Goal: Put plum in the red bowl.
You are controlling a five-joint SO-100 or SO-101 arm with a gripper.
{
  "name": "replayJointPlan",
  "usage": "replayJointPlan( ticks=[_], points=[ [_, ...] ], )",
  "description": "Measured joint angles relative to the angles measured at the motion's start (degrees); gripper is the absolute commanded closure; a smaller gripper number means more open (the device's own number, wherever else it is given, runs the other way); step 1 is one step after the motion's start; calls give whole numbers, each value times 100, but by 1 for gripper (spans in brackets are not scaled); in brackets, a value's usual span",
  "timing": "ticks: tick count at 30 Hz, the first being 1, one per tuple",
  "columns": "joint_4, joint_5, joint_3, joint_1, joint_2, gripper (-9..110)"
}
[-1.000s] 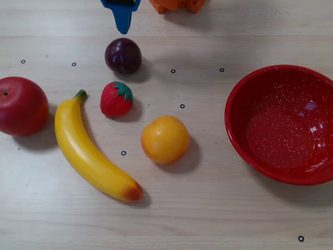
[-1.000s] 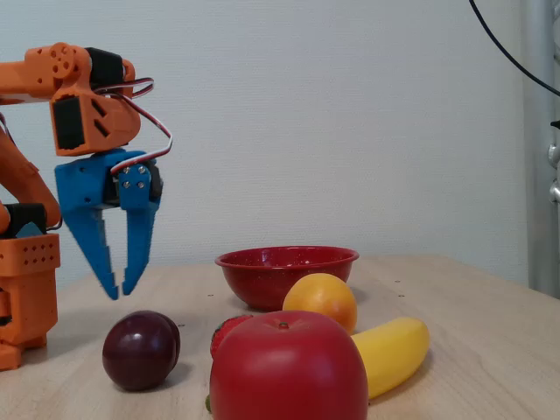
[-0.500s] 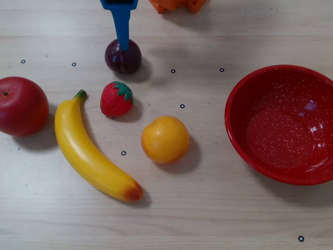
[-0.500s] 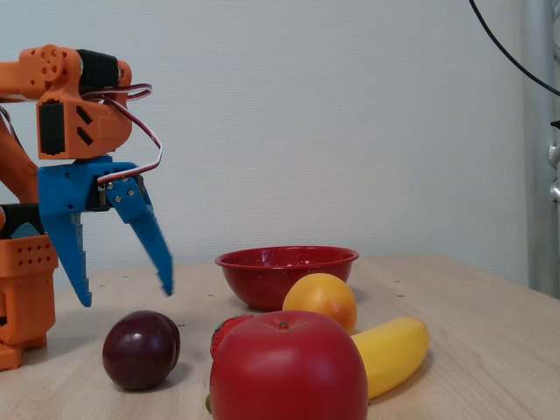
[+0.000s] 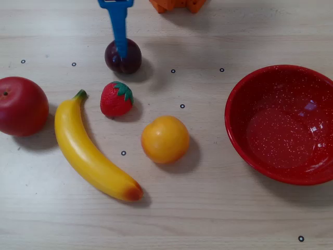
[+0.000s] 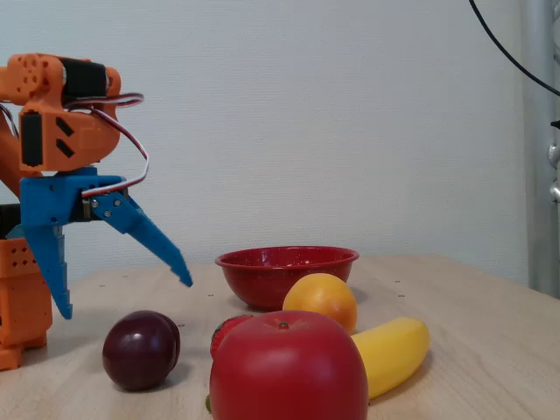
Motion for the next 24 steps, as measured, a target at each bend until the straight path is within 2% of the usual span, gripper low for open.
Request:
replayJointPlan(
  ticks=[24],
  points=[
    [-1292, 316, 413, -97, -694, 50]
  ],
)
